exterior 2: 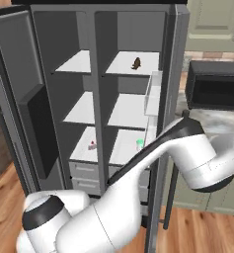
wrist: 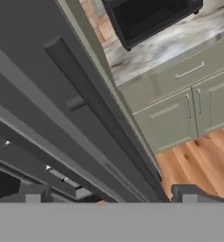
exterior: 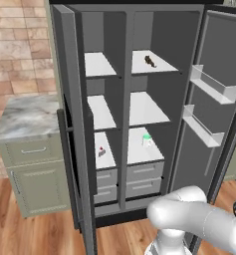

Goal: Pick up the frozen fish from the freezer, place it on any shelf in the fridge, and close the fridge and freezer doors when done.

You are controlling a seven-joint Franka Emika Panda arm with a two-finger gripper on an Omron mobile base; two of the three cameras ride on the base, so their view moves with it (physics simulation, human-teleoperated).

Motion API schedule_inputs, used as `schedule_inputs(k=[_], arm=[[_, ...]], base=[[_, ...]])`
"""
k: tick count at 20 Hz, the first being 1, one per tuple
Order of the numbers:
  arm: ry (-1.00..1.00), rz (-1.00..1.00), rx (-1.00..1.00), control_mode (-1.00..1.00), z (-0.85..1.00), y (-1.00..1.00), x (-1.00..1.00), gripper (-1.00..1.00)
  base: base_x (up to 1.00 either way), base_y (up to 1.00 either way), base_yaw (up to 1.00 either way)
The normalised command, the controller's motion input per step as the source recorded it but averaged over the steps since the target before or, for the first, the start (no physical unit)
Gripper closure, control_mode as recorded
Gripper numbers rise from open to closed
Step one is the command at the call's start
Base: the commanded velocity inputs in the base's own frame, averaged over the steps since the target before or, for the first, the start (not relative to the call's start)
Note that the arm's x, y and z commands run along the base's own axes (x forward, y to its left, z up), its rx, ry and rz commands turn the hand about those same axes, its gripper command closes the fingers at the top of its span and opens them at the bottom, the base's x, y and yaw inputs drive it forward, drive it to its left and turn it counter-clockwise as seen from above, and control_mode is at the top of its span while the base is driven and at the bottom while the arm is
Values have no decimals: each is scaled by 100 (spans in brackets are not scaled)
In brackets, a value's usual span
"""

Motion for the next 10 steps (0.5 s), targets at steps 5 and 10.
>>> schedule_inputs(k=[5, 10], arm=[[-1, 0, 6, -100, -39, -35, 95, -100], [-3, 0, 6, -100, -43, -22, 92, -100]], base=[[0, 0, 0], [0, 0, 0]])
